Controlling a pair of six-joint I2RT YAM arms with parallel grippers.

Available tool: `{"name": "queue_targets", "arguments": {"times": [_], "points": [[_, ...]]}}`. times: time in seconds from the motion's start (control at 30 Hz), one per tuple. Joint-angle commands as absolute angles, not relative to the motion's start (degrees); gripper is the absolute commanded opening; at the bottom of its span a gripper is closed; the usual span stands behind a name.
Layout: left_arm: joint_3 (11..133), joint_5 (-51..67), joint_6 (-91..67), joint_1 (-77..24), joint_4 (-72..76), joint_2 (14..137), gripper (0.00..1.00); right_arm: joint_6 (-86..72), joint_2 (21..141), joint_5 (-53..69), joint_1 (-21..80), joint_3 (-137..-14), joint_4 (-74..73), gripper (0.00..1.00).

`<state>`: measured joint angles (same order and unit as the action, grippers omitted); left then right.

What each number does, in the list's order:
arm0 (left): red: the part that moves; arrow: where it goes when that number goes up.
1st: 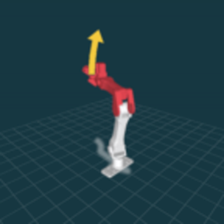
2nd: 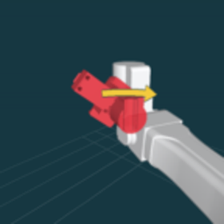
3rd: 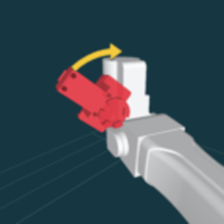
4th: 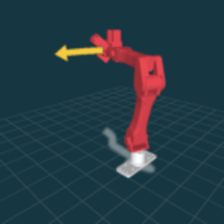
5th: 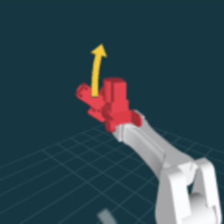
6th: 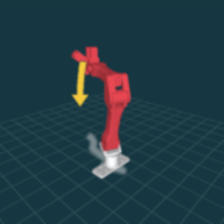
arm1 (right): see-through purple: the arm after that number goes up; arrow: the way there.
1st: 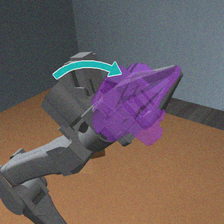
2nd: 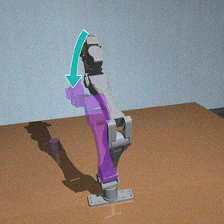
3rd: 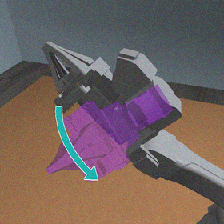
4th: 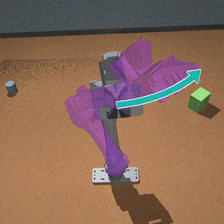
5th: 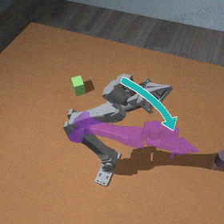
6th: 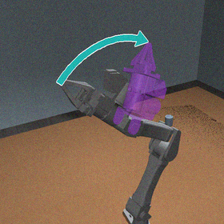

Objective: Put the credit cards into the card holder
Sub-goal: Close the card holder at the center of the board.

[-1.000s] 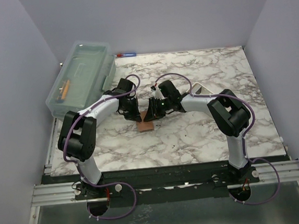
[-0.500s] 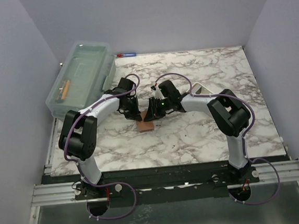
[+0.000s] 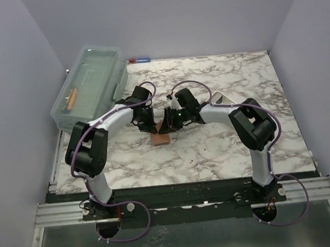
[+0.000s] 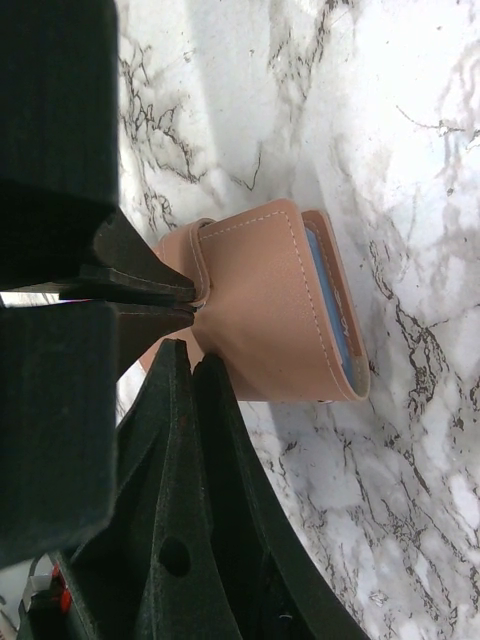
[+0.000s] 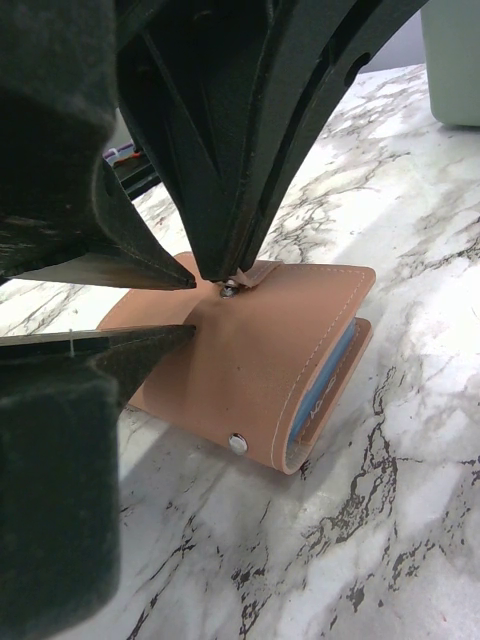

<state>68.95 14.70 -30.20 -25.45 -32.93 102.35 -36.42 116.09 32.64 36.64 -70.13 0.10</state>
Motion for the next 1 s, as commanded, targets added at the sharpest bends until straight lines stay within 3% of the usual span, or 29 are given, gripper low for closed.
{"name": "queue_targets", "arguments": {"times": [0.0, 0.5, 0.97], "points": [[67.40, 14.70, -31.28, -28.34, -29.11, 106.87, 0.00, -34.81, 120.48, 29.46, 37.44, -69.32, -5.08, 0.25], [65.40, 11.11, -33.92, -29.53, -32.28, 110.38, 0.00, -34.37, 119.96, 27.17, 37.44, -69.88, -6.94, 0.25], [65.43, -1.67, -41.44, -33.66, -34.44, 116.60, 0.00, -33.95, 119.51, 24.51, 37.40, -69.18, -8.26, 0.25]]}}
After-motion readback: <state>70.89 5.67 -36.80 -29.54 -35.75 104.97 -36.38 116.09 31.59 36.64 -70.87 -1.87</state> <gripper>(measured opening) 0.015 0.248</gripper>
